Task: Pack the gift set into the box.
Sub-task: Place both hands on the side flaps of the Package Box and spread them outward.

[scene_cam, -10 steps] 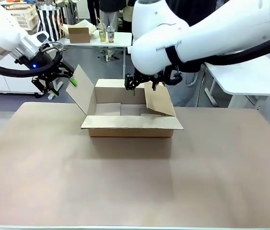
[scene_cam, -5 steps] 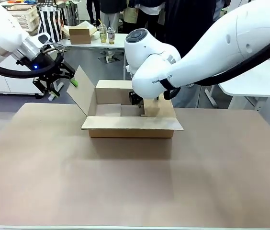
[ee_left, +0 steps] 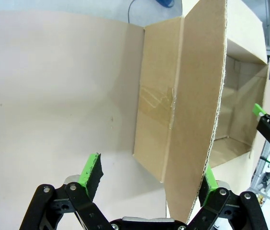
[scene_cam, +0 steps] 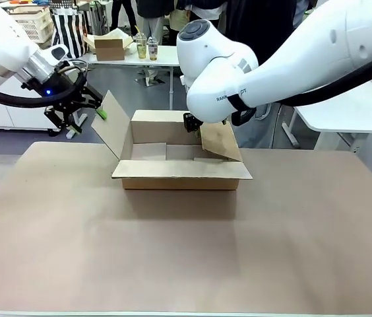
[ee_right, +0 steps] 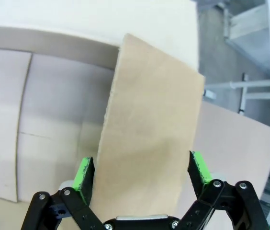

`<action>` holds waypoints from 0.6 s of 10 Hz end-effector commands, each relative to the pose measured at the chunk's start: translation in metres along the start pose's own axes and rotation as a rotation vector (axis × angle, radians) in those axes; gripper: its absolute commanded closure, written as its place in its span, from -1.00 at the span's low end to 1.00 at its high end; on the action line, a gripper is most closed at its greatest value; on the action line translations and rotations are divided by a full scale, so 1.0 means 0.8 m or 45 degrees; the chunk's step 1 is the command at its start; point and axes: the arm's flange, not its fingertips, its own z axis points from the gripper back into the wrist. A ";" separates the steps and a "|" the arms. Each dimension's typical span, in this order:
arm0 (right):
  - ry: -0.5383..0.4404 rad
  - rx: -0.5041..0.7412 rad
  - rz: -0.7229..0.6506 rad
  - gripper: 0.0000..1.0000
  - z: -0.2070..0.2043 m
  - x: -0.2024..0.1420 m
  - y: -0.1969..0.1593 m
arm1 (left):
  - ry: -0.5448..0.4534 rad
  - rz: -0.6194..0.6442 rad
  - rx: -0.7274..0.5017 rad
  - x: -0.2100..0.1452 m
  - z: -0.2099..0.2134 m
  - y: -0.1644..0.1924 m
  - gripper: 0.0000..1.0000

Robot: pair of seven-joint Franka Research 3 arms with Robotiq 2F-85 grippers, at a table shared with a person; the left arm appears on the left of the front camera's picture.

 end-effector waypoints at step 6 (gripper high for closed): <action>0.099 -0.113 -0.164 -1.00 0.010 -0.048 -0.103 | -0.011 0.005 0.002 0.001 0.001 -0.001 -1.00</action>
